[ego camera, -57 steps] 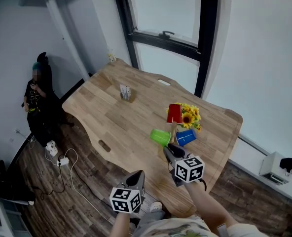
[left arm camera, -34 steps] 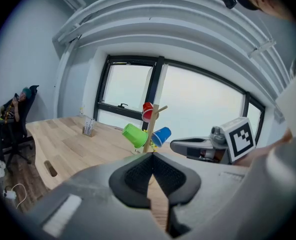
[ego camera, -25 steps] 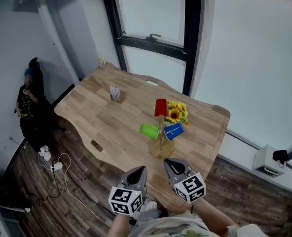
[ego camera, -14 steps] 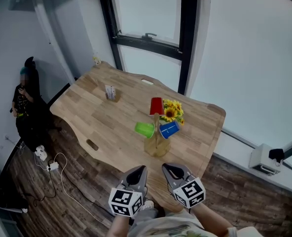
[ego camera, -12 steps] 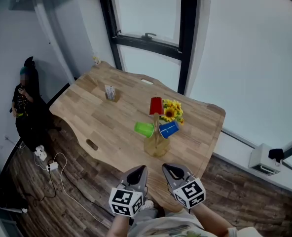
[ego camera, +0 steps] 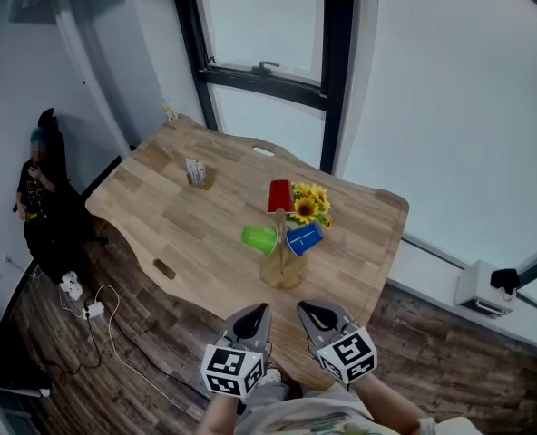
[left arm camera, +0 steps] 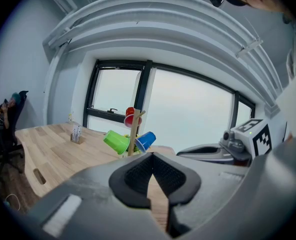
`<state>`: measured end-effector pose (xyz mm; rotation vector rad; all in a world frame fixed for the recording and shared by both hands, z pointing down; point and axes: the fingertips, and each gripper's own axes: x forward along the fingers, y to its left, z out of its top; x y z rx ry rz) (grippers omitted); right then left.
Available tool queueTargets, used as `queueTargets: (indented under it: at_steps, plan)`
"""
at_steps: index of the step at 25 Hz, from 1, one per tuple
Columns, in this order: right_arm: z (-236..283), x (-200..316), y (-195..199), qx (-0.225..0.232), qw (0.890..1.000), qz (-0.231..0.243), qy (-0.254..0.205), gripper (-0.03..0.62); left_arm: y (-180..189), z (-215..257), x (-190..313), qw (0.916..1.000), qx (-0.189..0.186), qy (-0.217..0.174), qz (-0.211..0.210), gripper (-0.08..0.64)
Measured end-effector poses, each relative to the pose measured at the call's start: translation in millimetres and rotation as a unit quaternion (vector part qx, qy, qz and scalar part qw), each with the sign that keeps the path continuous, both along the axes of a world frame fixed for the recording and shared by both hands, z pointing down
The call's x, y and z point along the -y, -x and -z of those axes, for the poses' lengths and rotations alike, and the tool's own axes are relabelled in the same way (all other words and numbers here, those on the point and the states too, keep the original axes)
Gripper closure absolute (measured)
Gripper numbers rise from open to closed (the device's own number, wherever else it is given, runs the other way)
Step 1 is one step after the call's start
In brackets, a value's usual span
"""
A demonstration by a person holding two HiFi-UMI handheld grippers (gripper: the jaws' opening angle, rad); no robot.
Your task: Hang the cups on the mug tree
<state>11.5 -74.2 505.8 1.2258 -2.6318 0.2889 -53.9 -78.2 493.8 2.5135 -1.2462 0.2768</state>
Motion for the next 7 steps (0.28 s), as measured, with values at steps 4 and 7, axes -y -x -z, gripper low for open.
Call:
queueTargets:
  at_steps: [4,7]
  plan:
    - [0.0,1.9,0.2,-0.002,1.0,-0.001,0.001,0.594,-0.3,0.2,2.9,1.0,-0.002,0.001,-0.001,0.558]
    - [-1.0,2.8,-0.1,-0.003,1.0,-0.002,0.001,0.594,-1.0,-0.4,4.2,1.0,-0.002,0.002,-0.003,0.558]
